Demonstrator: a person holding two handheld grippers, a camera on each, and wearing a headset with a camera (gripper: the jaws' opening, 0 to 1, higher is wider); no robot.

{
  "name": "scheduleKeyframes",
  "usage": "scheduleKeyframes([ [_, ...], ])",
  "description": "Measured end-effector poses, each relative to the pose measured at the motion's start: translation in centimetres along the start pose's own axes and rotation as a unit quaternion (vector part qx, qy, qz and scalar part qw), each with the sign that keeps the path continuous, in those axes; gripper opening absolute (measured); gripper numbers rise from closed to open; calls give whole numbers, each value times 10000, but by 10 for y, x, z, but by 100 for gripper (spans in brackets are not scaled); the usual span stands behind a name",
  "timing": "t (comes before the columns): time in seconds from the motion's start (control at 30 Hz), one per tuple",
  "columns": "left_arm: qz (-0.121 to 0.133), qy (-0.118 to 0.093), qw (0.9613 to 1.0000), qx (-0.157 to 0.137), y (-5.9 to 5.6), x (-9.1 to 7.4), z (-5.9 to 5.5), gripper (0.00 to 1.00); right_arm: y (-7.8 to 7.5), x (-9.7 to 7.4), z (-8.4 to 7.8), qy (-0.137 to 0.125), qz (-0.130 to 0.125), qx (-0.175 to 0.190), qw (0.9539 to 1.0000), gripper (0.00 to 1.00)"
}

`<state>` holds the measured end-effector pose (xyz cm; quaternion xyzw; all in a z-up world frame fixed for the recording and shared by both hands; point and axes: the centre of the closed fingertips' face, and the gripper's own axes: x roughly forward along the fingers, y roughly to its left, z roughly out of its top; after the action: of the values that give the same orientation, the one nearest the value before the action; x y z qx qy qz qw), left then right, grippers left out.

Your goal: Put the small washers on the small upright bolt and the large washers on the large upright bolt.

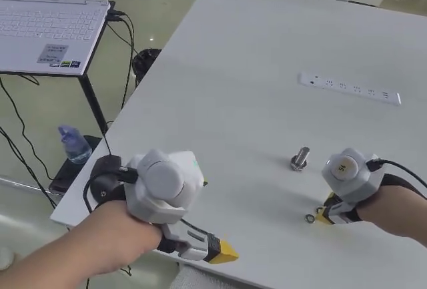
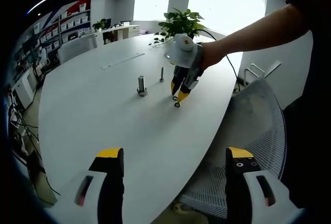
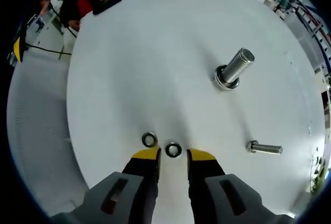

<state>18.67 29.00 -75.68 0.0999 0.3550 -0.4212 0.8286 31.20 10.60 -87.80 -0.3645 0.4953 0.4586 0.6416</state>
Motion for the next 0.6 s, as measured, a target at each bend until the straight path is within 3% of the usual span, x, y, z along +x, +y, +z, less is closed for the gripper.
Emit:
scheduleKeyframes([
  [0.33, 23, -2, 10000, -60, 3, -2, -4, 79, 0, 1, 1, 148, -59, 2, 9999, 15],
  [0.6, 16, -12, 10000, -38, 5, -2, -1, 78, 1, 2, 2, 386, -104, -75, 9992, 15],
])
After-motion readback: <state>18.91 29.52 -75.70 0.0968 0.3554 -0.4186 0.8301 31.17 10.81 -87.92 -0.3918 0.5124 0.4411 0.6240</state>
